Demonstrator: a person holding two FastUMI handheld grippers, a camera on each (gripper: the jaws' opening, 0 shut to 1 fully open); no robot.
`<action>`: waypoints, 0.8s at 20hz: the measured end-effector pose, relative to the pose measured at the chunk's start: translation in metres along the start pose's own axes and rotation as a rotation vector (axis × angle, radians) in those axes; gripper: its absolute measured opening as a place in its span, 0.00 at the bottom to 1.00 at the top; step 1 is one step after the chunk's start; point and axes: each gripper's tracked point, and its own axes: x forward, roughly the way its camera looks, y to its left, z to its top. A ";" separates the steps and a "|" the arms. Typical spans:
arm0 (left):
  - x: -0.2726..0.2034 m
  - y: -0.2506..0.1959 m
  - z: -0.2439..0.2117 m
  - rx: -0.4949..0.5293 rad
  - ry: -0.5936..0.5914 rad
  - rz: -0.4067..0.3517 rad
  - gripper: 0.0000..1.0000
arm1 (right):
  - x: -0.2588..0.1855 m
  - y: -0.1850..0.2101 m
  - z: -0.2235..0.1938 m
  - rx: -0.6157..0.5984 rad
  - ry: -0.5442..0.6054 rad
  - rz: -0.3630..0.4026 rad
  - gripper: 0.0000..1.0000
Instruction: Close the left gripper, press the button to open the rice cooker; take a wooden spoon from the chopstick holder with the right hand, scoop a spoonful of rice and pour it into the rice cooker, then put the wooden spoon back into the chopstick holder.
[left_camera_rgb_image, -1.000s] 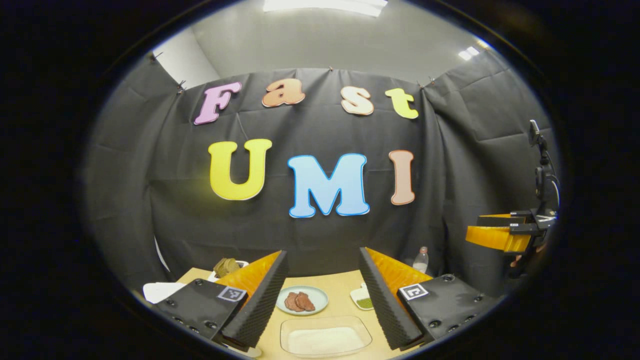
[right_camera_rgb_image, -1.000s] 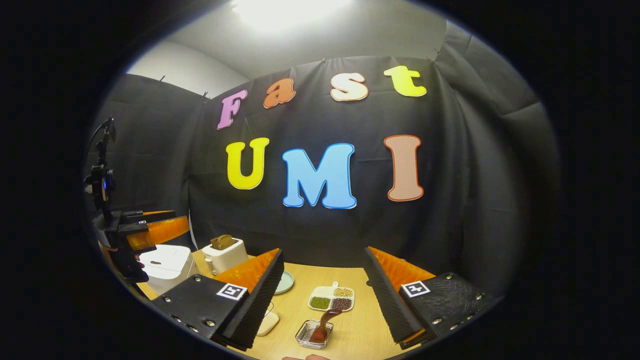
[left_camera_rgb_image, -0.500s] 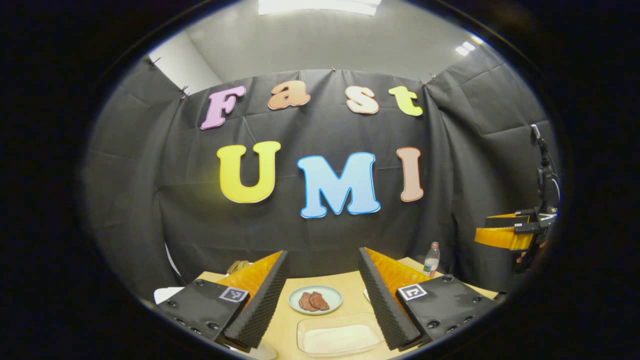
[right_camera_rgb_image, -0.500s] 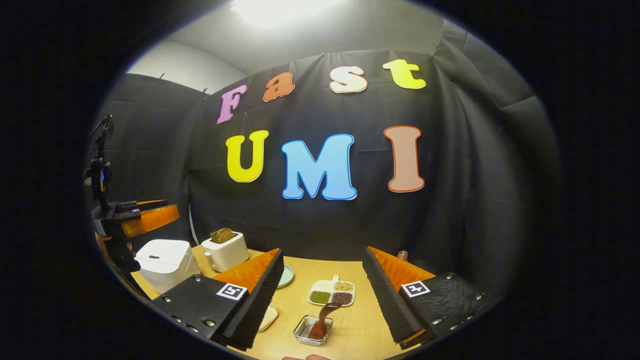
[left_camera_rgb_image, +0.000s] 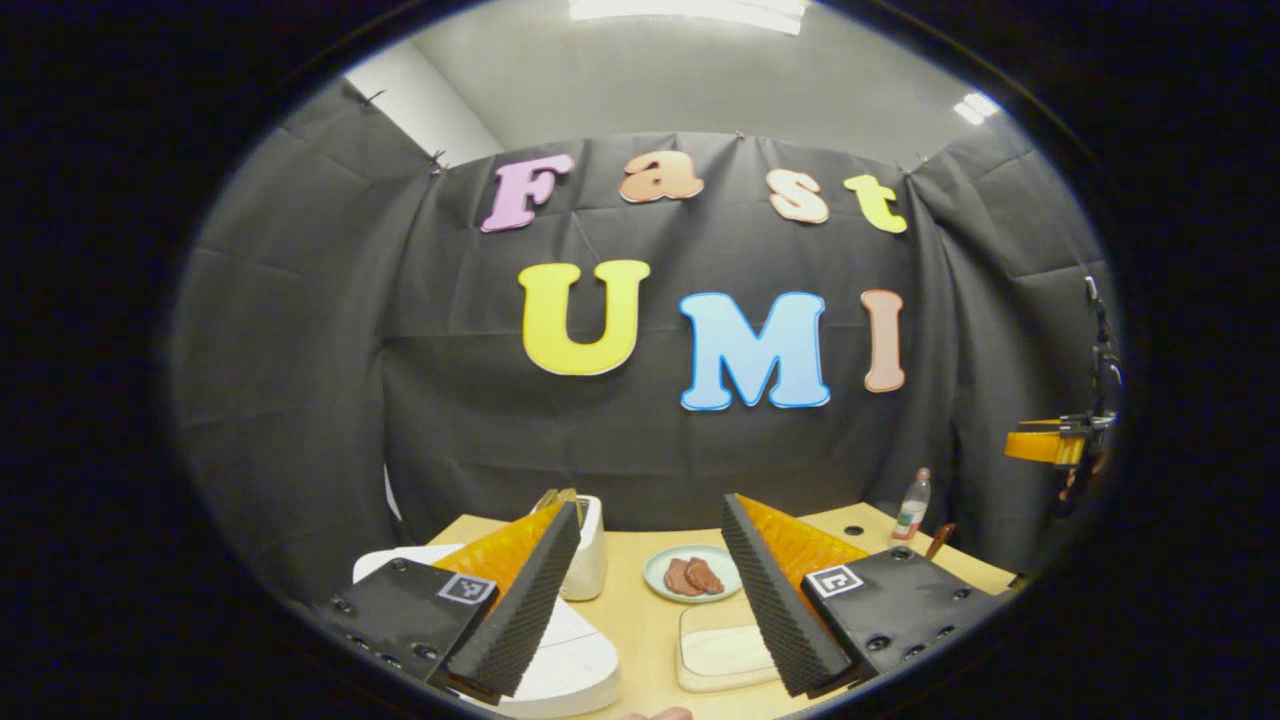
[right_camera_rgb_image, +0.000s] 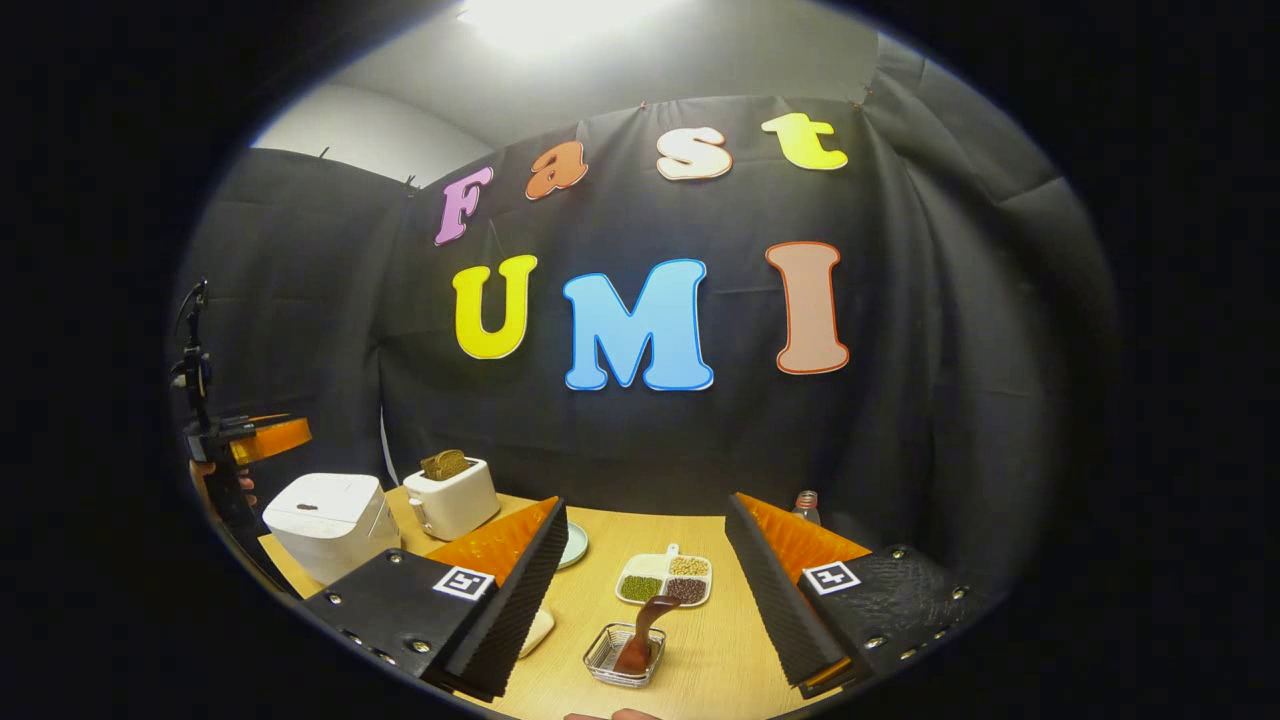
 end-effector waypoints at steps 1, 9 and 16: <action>-0.004 0.014 -0.004 0.008 0.005 0.018 0.97 | 0.001 0.000 -0.003 0.001 0.006 0.002 0.96; -0.019 0.093 -0.065 -0.010 0.114 0.138 0.29 | 0.008 -0.001 -0.017 0.004 0.032 0.008 0.97; -0.022 0.115 -0.128 -0.079 0.306 0.115 0.08 | 0.014 -0.001 -0.029 0.008 0.060 0.014 0.97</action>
